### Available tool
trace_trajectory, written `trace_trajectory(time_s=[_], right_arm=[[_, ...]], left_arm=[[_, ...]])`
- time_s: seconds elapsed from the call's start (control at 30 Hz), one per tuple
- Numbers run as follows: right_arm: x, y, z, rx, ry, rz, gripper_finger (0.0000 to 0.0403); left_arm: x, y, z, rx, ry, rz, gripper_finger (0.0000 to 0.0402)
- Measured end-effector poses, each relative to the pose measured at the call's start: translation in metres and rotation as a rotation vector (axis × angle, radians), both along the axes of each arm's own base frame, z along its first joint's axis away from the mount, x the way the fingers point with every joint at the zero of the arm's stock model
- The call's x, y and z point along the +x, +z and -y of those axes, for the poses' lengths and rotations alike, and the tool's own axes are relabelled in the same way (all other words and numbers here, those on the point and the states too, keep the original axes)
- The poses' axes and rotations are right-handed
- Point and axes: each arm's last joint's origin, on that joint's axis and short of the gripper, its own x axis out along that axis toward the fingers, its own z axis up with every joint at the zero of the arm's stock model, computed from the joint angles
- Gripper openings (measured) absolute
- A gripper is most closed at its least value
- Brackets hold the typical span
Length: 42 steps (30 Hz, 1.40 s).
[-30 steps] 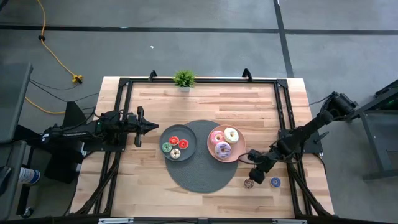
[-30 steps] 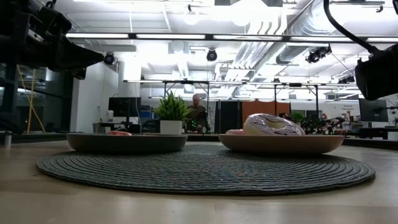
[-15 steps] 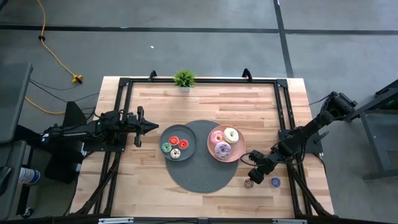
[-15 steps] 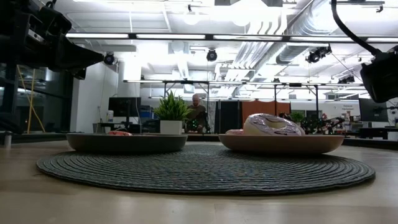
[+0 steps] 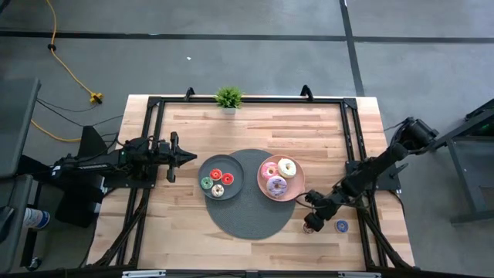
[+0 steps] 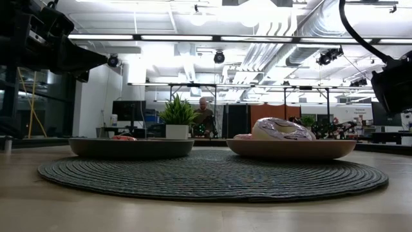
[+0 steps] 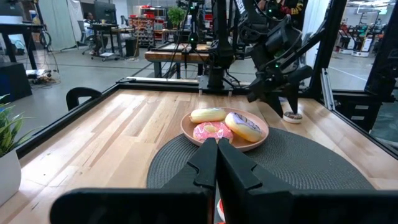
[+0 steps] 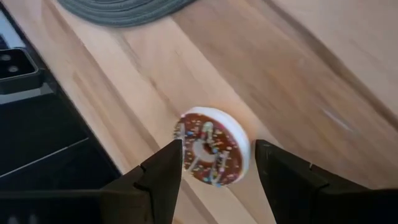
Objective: Pick & Place donuts
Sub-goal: Put the small brown donut on the gray plate
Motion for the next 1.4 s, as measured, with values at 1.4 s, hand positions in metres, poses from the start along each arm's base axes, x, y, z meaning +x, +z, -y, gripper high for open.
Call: trace_trajectory(time_s=[1.4], right_arm=[[0.020, 0.010, -0.005, -0.003, 0.026, 0.101, 0.0093]], left_arm=[[0.000, 0.000, 0.000, 0.000, 0.000, 0.000, 0.0002]])
